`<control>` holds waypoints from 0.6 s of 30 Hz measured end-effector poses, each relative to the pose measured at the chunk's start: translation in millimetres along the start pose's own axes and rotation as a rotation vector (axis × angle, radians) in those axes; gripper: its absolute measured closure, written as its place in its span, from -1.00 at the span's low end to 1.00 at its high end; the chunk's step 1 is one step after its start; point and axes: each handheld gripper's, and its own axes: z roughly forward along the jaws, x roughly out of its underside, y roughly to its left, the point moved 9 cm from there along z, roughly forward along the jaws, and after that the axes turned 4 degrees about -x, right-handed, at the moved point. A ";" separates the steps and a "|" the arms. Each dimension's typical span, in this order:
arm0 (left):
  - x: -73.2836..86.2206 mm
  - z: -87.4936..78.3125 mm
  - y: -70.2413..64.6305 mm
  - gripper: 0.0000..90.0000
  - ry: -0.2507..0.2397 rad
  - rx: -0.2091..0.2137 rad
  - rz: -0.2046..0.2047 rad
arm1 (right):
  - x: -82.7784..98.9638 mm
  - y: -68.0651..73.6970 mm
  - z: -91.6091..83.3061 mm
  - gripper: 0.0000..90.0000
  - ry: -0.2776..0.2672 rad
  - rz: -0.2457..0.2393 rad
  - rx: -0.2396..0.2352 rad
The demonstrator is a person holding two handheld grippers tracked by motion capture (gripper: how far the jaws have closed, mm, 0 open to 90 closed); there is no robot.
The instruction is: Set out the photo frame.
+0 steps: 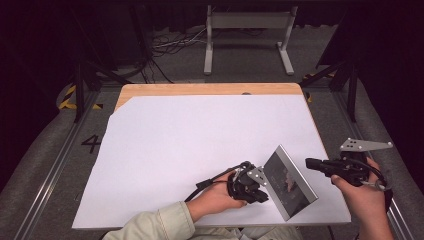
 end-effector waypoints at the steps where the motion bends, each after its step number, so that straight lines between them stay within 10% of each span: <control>1: 3.3 -6.5 3.9 0.85 0.001 -0.015 -0.004 | -0.3 0.1 0.2 0.95 0.001 0.000 -0.001; 18: 35.0 -66.1 42.2 0.74 -0.052 -0.128 -0.111 | -7.4 1.2 3.9 0.83 -0.001 0.011 -0.020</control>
